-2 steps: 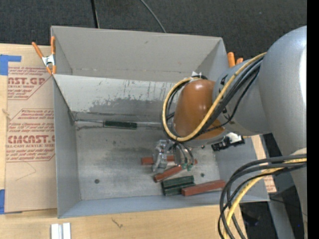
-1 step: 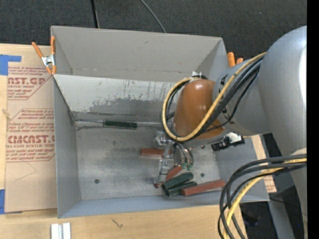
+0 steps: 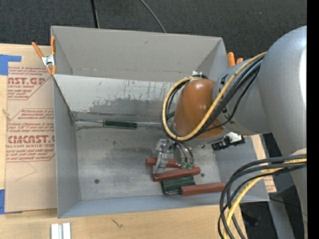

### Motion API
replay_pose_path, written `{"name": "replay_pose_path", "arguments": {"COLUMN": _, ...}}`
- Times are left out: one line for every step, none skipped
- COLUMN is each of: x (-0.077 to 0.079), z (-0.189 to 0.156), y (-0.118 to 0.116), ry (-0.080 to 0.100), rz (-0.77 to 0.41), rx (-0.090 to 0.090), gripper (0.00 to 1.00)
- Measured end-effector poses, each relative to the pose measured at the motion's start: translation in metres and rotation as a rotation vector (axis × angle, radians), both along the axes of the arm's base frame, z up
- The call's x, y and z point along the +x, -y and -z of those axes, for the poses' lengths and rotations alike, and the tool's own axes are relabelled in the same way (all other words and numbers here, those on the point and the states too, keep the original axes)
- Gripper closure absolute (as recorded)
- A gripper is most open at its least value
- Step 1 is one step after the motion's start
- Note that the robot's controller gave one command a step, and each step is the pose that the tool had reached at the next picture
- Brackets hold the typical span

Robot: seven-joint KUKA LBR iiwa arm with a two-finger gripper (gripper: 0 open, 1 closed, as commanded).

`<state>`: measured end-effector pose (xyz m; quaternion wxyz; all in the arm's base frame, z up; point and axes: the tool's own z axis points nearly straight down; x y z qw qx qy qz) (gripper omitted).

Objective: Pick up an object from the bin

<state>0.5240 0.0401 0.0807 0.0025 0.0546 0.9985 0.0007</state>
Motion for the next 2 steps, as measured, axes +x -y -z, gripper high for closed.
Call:
{"name": "replay_pose_path", "arguments": {"x": 0.000, "z": 0.000, "y": 0.000, "ry": 0.000, "rz": 0.000, "rx": 0.000, "gripper": 1.00}}
{"name": "replay_pose_path", "arguments": {"x": 0.002, "z": -0.134, "y": 0.010, "ry": -0.003, "rz": -0.038, "rx": -0.001, "gripper": 1.00}}
